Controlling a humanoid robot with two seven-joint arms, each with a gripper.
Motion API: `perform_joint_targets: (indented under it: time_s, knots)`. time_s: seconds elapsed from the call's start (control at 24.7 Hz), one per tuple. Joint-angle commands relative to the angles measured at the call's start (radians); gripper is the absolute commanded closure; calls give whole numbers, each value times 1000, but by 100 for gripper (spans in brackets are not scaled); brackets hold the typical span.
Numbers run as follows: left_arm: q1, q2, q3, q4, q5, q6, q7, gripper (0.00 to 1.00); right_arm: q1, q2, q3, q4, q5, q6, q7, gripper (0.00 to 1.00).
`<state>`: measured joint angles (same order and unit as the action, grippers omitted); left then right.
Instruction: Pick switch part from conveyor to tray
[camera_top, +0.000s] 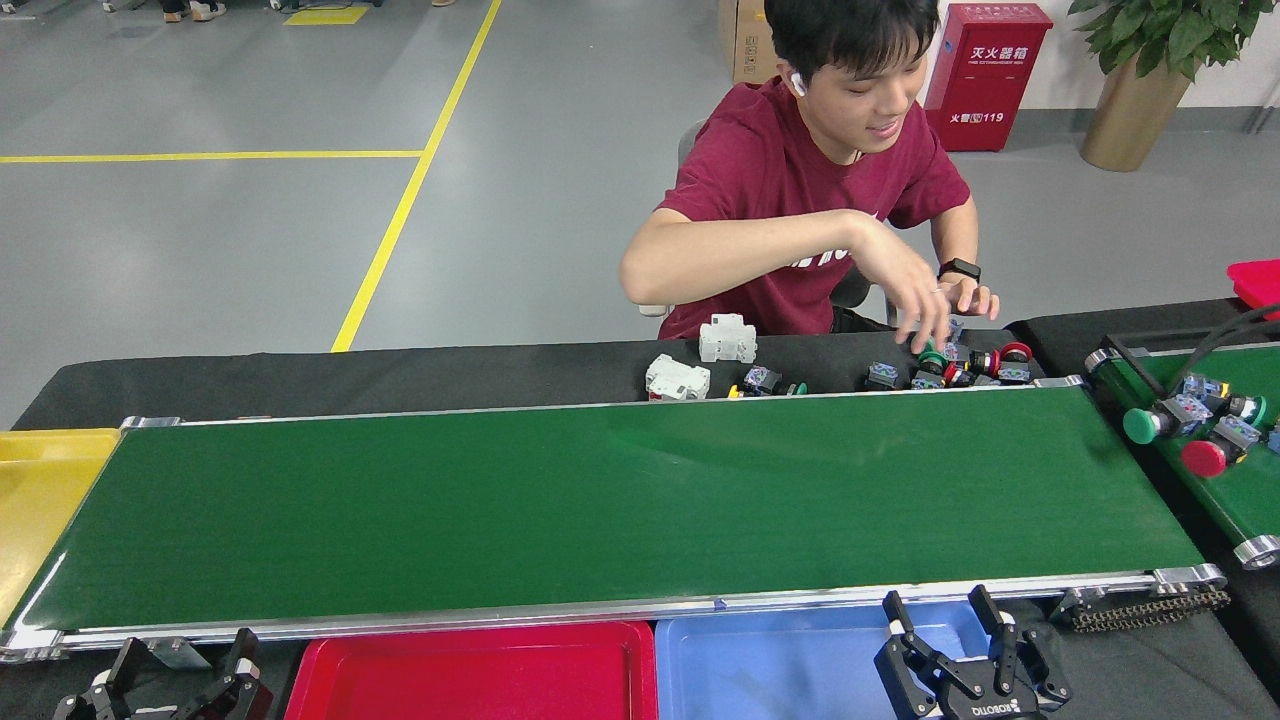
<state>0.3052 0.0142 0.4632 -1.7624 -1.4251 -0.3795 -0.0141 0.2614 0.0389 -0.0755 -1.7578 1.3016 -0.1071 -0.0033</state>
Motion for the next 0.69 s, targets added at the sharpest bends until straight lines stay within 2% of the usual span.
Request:
perform_joint_targets:
  time_s: [0.0, 0.28, 0.41, 0.65]
  knots:
    - [-3, 7, 3, -12, 3, 2, 8, 0, -8, 3, -1, -14, 4, 47, -4, 14]
    - [-3, 10, -6, -12, 3, 2, 8, 0, -39, -5, -1, -5, 4, 167, 8, 14]
    - [-5, 13, -6, -12, 3, 1, 8, 0, -123, -14, -4, 47, 4, 247, 28, 13]
    - [-3, 15, -6, -12, 3, 1, 8, 0, -326, -83, -3, 230, 2, 405, 109, 13]
